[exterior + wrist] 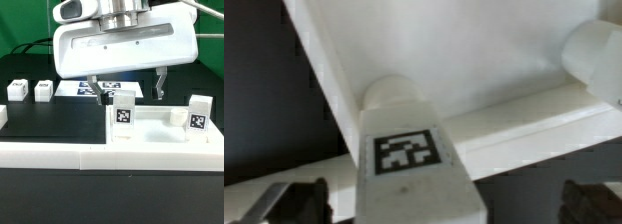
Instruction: Assemble square table
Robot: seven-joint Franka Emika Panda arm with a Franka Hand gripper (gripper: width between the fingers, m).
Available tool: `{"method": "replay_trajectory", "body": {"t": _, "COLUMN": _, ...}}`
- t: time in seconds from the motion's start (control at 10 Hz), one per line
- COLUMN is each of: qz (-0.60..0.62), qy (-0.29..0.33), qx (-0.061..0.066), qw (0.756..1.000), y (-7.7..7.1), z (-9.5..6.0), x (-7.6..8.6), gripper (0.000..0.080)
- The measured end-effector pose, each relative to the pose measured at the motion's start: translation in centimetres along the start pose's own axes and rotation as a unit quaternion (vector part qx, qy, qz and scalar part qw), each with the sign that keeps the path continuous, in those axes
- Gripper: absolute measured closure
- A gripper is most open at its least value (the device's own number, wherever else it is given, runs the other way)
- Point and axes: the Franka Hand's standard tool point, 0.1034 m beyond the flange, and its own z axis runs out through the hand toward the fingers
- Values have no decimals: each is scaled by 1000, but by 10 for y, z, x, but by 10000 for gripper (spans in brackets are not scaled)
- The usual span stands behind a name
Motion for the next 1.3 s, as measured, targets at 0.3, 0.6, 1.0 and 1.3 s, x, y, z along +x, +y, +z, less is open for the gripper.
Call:
{"method": "replay_trajectory", "body": {"t": 0.3, "qz": 53, "qy": -39, "qx": -65, "qw": 996, "y": 11, "z": 3, "x": 27, "gripper": 151}}
{"method": "replay_trajectory", "body": {"t": 0.6, "qz": 52, "qy": -35, "qx": -65, "qw": 996, "y": 17, "z": 5, "x": 30, "gripper": 151}}
{"method": "replay_trajectory", "body": {"t": 1.0, "qz": 58, "qy": -39, "qx": -55, "qw": 996, "y": 11, "z": 7, "x": 25, "gripper": 151}}
{"method": "replay_trajectory", "body": {"t": 1.3, "qz": 77, "qy": -54, "qx": -47, "qw": 994, "y": 13, "z": 6, "x": 22, "gripper": 151}}
